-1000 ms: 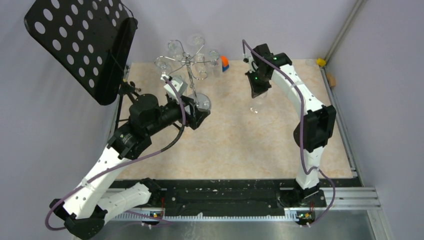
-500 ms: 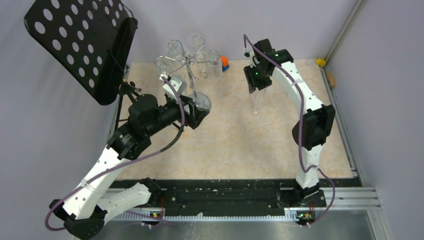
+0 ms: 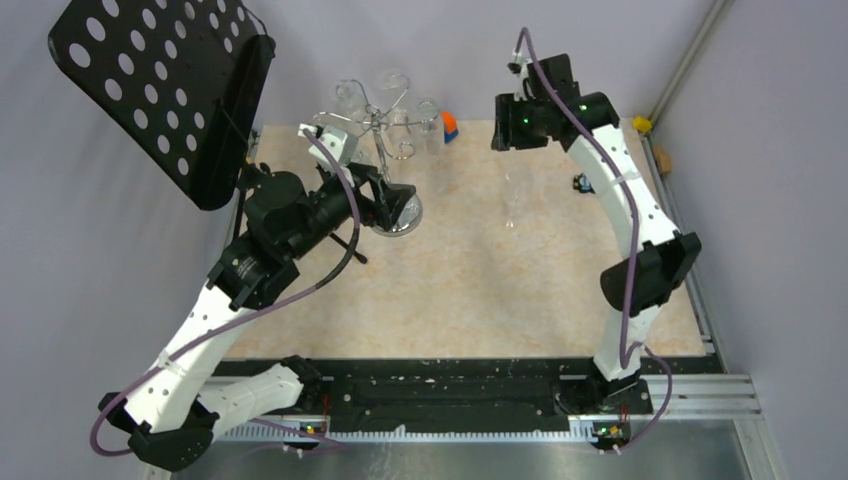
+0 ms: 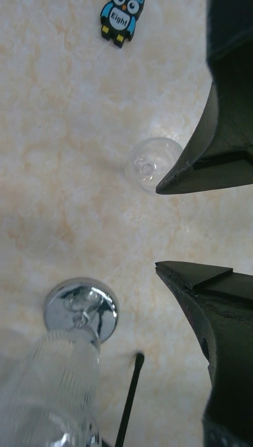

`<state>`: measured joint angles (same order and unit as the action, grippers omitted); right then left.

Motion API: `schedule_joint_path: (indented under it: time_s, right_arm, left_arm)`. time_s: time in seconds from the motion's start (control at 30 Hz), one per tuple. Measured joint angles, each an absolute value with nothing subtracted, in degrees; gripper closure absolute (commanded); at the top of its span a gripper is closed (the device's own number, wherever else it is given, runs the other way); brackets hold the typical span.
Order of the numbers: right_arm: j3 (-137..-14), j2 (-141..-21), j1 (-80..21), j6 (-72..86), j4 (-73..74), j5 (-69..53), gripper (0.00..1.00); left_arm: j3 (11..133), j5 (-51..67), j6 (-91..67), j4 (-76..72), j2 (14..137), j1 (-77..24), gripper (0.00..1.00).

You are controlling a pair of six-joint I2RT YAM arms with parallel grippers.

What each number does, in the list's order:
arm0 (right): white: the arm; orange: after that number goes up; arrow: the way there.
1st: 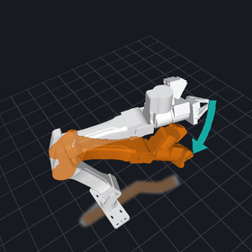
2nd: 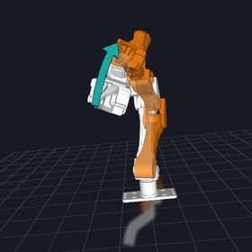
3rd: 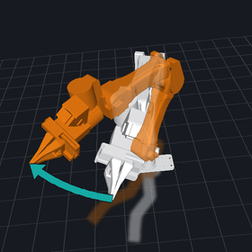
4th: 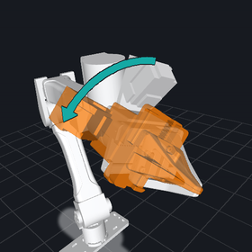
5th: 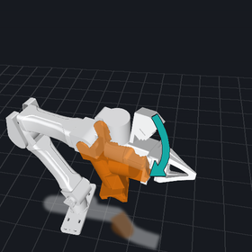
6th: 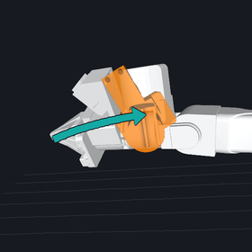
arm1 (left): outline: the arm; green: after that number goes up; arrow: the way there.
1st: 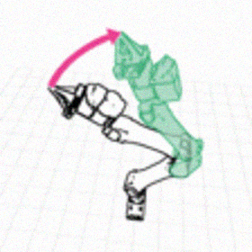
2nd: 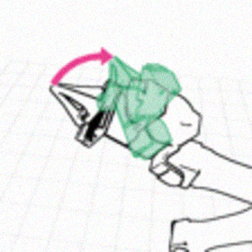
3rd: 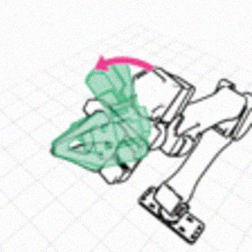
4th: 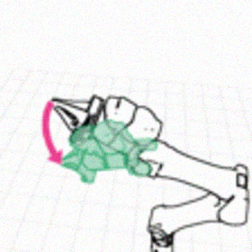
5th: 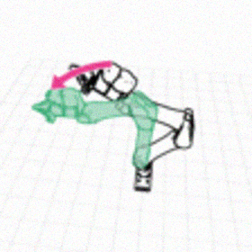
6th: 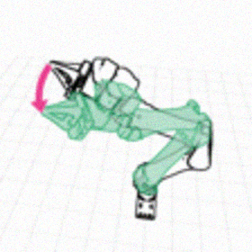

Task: Take the wine glass off the wine glass rack

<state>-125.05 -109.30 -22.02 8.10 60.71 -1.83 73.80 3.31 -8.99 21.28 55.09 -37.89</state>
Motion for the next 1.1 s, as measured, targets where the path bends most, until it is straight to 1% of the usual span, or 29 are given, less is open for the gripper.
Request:
schedule_joint_path:
  time_s: [0.07,0.17,0.23,0.33,0.43,0.5,0.63,0.9,1.1]
  right_arm:
    - [-121.23,-105.32,-22.00,12.01,55.86,-4.12,0.49]
    - [-112.20,-97.82,-22.00,20.73,44.29,-8.75,0.45]
    - [-106.39,-93.67,-22.00,27.09,36.29,-11.86,0.45]
    - [-101.08,-90.89,-22.00,36.47,26.02,-15.70,0.44]
    - [-99.94,-92.05,-22.00,44.51,18.33,-18.31,0.44]
    - [-99.79,-93.30,-22.02,48.34,15.07,-19.35,0.48]
    - [-99.79,-96.29,-22.46,54.22,9.93,-20.38,0.50]
    - [-100.29,-102.24,-23.05,59.94,6.52,-20.97,0.50]
    - [-100.29,-104.47,-23.16,63.35,0.34,-23.18,0.49]
  left_arm:
    - [74.70,2.48,-9.72,20.10,55.57,-37.89,0.18]
    - [75.00,1.78,-10.74,18.72,55.79,-37.89,0.18]
    - [75.00,0.99,-11.33,17.98,55.88,-37.89,0.19]
    - [75.00,0.01,-12.08,17.08,55.90,-37.89,0.19]
    - [75.00,-0.43,-12.36,16.25,55.88,-37.89,0.19]
    - [75.00,-0.75,-12.51,15.75,55.88,-37.89,0.19]
    - [74.50,-0.95,-12.56,14.57,55.46,-37.89,0.19]
    - [74.04,-0.89,-12.53,13.58,55.11,-37.89,0.19]
    - [73.60,-0.19,-12.51,13.61,55.11,-37.89,0.19]
